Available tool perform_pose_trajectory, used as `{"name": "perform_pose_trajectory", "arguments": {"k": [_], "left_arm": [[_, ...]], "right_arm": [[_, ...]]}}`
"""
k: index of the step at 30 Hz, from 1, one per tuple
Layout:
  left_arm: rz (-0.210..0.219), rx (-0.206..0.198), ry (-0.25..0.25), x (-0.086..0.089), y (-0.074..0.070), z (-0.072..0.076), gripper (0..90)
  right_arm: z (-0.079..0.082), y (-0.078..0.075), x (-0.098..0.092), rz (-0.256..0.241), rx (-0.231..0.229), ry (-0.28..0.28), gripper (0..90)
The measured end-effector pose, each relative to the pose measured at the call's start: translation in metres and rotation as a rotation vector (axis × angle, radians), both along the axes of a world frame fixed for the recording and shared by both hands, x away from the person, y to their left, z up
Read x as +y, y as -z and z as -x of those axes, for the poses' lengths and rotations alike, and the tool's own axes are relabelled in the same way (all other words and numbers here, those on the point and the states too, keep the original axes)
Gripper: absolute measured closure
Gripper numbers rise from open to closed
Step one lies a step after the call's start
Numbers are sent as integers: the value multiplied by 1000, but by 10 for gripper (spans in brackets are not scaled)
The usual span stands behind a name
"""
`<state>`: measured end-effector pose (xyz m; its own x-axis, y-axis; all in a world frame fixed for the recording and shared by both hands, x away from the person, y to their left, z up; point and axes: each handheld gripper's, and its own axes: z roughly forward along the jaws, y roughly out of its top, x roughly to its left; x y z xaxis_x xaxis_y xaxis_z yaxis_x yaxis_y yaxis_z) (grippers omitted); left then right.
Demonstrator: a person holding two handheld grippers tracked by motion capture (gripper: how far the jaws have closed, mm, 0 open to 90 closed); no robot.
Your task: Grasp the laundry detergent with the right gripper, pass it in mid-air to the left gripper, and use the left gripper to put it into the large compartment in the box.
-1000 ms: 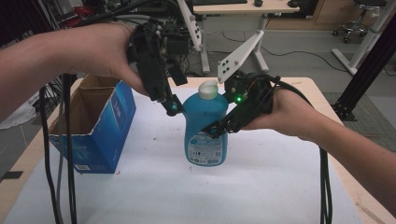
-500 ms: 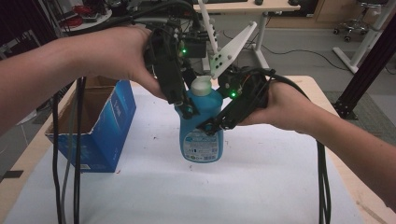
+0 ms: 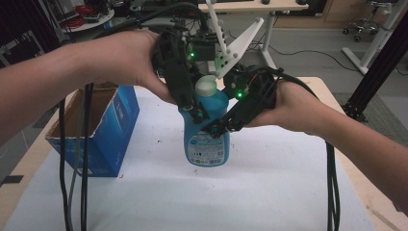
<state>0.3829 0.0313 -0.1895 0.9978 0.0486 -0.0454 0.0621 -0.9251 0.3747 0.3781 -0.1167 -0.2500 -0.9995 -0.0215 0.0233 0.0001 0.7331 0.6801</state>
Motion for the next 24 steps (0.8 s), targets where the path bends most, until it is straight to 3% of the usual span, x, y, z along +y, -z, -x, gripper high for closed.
{"name": "perform_pose_trajectory", "arguments": {"k": [4,14,16,17,24], "left_arm": [[-8,-1,-2,0,1,-1,253],[-10,-7,-1,-1,1,0,288],[-7,-8,-4,-1,1,1,289],[-6,-10,-5,-1,1,1,289],[-5,-17,-7,-2,1,2,305]], "right_arm": [[-2,1,1,-21,-18,-19,466],[0,0,0,6,7,7,466],[0,0,0,1,-3,0,465],[-4,2,2,-32,-40,-32,465],[0,0,-1,3,1,14,465]]}}
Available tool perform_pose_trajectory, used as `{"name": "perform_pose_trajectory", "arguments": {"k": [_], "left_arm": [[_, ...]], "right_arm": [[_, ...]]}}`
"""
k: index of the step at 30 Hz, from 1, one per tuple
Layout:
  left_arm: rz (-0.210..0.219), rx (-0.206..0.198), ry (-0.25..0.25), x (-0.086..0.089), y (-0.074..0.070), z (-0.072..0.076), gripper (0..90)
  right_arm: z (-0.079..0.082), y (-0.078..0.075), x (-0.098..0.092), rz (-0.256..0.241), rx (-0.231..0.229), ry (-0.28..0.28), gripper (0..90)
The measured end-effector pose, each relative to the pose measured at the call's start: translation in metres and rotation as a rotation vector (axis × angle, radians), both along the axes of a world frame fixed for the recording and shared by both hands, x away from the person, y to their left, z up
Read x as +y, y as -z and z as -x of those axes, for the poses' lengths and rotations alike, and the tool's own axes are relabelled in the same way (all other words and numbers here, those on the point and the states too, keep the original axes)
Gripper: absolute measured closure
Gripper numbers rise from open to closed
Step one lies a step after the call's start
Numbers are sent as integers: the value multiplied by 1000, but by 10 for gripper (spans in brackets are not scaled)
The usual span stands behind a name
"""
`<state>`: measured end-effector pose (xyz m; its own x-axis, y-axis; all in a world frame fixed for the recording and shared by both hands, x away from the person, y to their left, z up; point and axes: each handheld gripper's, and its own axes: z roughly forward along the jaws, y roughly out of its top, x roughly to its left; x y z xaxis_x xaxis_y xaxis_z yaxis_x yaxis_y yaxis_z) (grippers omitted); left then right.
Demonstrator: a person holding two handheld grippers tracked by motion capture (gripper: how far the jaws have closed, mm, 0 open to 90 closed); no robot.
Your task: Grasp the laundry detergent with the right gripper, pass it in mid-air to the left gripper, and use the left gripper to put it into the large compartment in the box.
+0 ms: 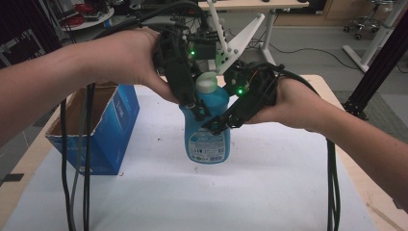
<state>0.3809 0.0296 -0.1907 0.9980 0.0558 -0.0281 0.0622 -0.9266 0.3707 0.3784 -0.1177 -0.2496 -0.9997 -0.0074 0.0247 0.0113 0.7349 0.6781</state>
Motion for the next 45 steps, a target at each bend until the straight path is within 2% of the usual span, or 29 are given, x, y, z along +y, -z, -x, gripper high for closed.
{"name": "perform_pose_trajectory", "arguments": {"k": [2,3,8,10,11,12,18,19,25,26,27,29,31,33,35,39,41,42,45], "left_arm": [[1,2,-3,0,0,1,305],[-1,2,-3,-1,0,1,305],[-1,4,-3,-1,1,2,321],[-2,3,-3,-1,1,3,321],[-3,3,-2,-1,1,3,321],[3,2,-11,-1,1,3,322],[6,1,-16,-1,1,4,334],[4,1,-15,-1,0,4,334],[2,-7,-18,0,0,4,366],[-2,-8,-17,0,0,3,369],[6,-3,-23,0,1,4,369],[7,-5,-28,0,1,4,369],[-2,-8,-20,0,1,3,369],[10,-6,-30,1,2,4,371],[-9,-26,-8,1,0,3,374],[8,-16,-17,2,0,3,377],[10,-11,-20,3,0,3,378],[9,-10,-21,3,1,4,378],[12,-12,-23,4,1,4,379]], "right_arm": [[-1,0,1,-9,-8,-11,465],[-3,1,2,-28,-29,-32,465],[-3,0,2,-27,-38,-31,465],[-2,-1,1,-20,-33,-25,465],[0,-2,1,-14,-15,-11,465],[-2,-1,2,-29,-29,-27,465],[-1,-2,2,-18,-20,-20,465],[2,-2,3,-13,-11,9,465],[1,-2,4,-16,-17,2,464],[0,-2,4,-20,-23,-23,464],[0,-2,4,-20,-23,-23,464],[2,-2,5,-7,-8,9,464],[2,-2,5,-9,-10,5,464],[1,-2,5,-12,-15,0,463],[1,-2,5,-10,-12,6,462],[-2,-1,4,-23,-22,-27,456],[0,-1,4,-9,-5,-14,453],[-2,0,5,-30,-25,-35,452],[-2,0,6,-26,-14,-36,448]]}}
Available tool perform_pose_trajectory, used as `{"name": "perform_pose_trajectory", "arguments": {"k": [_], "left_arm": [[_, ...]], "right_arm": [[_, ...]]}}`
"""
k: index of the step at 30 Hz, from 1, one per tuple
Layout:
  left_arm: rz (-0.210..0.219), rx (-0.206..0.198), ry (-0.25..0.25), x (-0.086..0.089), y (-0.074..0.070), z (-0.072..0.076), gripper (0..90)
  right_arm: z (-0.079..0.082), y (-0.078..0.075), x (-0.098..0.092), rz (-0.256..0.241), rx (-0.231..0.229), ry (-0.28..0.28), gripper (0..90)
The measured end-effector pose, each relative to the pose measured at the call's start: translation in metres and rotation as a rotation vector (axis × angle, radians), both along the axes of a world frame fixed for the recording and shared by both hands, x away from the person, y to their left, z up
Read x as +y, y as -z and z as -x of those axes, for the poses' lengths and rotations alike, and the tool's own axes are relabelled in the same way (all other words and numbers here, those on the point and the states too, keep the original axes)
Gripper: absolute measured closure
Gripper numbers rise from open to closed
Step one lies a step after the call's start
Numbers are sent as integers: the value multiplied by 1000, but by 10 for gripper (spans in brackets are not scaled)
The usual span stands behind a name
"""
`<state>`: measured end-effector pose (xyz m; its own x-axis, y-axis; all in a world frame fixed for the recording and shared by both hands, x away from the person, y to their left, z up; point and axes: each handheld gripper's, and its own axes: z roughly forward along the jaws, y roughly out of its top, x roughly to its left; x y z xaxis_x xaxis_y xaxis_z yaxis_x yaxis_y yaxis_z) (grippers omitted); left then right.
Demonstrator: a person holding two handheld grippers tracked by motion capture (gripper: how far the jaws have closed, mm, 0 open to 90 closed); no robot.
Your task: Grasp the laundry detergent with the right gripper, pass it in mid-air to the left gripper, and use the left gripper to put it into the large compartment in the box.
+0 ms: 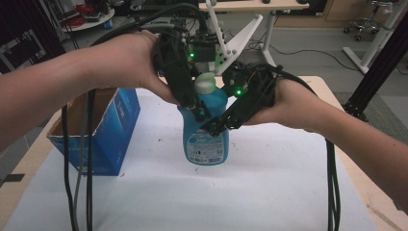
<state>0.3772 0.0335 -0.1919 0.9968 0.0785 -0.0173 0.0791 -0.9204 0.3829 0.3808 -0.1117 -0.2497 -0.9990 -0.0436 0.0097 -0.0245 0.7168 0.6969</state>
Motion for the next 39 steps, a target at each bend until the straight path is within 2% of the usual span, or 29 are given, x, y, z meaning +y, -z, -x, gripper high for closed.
{"name": "perform_pose_trajectory", "arguments": {"k": [3,5,7,9,10,12,13,19,25,28,30,34,39], "left_arm": [[-1,0,0,1,1,-1,379],[-3,3,-4,2,1,-1,379],[-8,0,-6,3,2,0,379],[-12,1,-7,4,3,-1,379],[-9,4,-11,5,4,-1,379],[-15,14,-13,6,5,-2,379],[-16,16,-15,6,6,-2,379],[-24,20,-17,6,9,-1,379],[-20,28,-61,11,5,-3,379],[-22,23,-92,15,2,-4,379],[-30,14,-107,19,-1,-4,379],[-31,10,-149,28,-6,-3,379],[-32,18,-189,37,-11,-4,379]], "right_arm": [[-1,1,1,-1,-3,-2,437],[1,1,1,10,23,11,392],[-1,2,2,1,14,-3,336],[0,2,1,12,22,8,324],[2,2,0,30,43,28,311],[1,6,1,34,41,20,227],[-1,8,1,30,33,17,226],[-3,11,-6,51,68,38,215],[-8,14,-25,86,70,95,215],[-11,15,-41,117,61,145,215],[-12,15,-45,120,58,157,215],[-17,16,-68,154,46,232,215],[-20,17,-81,165,38,269,215]]}}
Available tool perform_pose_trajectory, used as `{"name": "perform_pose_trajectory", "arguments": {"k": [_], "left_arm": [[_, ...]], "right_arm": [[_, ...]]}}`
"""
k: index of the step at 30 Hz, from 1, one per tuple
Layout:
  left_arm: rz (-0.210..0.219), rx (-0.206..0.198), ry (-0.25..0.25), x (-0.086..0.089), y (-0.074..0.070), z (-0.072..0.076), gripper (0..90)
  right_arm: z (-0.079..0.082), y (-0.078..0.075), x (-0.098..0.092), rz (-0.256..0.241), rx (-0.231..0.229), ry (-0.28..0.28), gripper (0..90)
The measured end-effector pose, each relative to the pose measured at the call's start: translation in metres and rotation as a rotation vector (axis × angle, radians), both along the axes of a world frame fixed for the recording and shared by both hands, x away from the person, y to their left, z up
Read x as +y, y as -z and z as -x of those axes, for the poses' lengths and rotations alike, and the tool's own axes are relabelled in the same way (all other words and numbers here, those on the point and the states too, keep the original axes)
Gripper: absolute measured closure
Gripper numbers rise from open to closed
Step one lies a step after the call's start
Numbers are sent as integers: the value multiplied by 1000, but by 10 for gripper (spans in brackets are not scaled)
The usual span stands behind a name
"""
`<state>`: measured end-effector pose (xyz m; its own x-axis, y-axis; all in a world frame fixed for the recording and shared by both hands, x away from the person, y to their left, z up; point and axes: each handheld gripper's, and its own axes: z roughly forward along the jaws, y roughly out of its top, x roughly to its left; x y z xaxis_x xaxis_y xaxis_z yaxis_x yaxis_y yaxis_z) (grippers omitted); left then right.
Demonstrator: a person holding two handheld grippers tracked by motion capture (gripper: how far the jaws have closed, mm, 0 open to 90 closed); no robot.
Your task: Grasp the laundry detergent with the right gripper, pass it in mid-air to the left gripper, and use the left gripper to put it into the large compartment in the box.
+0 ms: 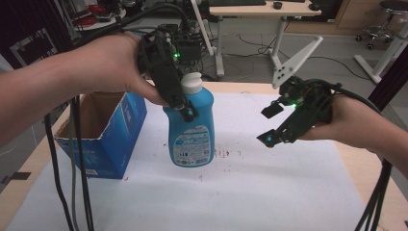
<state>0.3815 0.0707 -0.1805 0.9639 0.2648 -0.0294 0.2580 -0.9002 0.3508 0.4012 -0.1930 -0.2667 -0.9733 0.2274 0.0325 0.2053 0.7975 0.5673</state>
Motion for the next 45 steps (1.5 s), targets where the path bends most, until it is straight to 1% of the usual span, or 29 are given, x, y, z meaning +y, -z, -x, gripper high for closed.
{"name": "perform_pose_trajectory", "arguments": {"k": [1,5,6,11,15,16,17,18,19,20,21,23,24,25,26,27,28,29,30,31,32,33,34,35,38,40,41,42,45], "left_arm": [[10,3,-34,7,-5,0,379],[33,5,-102,21,-15,-1,379],[32,6,-118,24,-18,-2,379],[52,-19,-204,44,-35,-2,379],[70,-37,-280,67,-52,-2,379],[70,-37,-280,67,-52,-2,379],[80,-50,-322,79,-59,-1,379],[83,-58,-344,84,-62,-1,379],[83,-58,-344,84,-62,-1,379],[86,-69,-385,95,-69,-1,379],[86,-69,-385,95,-69,-1,379],[85,-89,-439,112,-78,0,379],[85,-97,-457,117,-81,0,379],[85,-97,-457,117,-81,0,379],[86,-108,-493,128,-85,1,379],[86,-108,-493,128,-85,1,379],[89,-115,-533,137,-86,1,379],[89,-115,-533,137,-86,1,379],[82,-120,-564,146,-87,0,379],[82,-120,-564,146,-87,0,379],[73,-128,-594,153,-86,0,379],[73,-128,-594,153,-86,0,379],[59,-134,-620,159,-85,-1,380],[59,-134,-620,159,-85,-1,379],[47,-144,-671,169,-82,-2,379],[43,-145,-692,174,-80,-3,379],[43,-145,-692,174,-80,-3,380],[42,-147,-714,178,-78,-4,380],[36,-148,-740,183,-74,-5,379]], "right_arm": [[-2,0,-13,7,-2,44,215],[-5,3,-29,27,-7,94,215],[-5,3,-33,38,-8,109,215],[-9,1,-55,50,-9,181,215],[-12,-1,-72,58,-14,230,215],[-12,-1,-76,58,-13,242,215],[-13,-1,-81,55,-11,255,215],[-14,-2,-84,55,-11,264,215],[-14,-2,-87,53,-12,273,215],[-15,-2,-91,51,-9,283,215],[-15,-2,-91,51,-9,283,215],[-16,-2,-100,45,-9,308,215],[-17,-2,-102,45,-10,311,215],[-17,-2,-104,47,-10,315,215],[-18,-1,-105,49,-9,323,215],[-18,-1,-105,49,-9,323,215],[-18,-1,-109,54,-9,334,215],[-18,-1,-109,54,-9,334,215],[-19,0,-111,55,-8,339,215],[-19,0,-112,57,-7,343,215],[-19,0,-114,57,-5,347,215],[-19,0,-114,57,-5,347,215],[-20,1,-116,60,-3,356,215],[-20,1,-116,60,-3,356,215],[-22,3,-121,67,-2,368,215],[-22,3,-123,69,2,376,215],[-22,3,-123,69,2,376,215],[-23,4,-124,70,2,377,215],[-23,4,-125,72,0,383,215]]}}
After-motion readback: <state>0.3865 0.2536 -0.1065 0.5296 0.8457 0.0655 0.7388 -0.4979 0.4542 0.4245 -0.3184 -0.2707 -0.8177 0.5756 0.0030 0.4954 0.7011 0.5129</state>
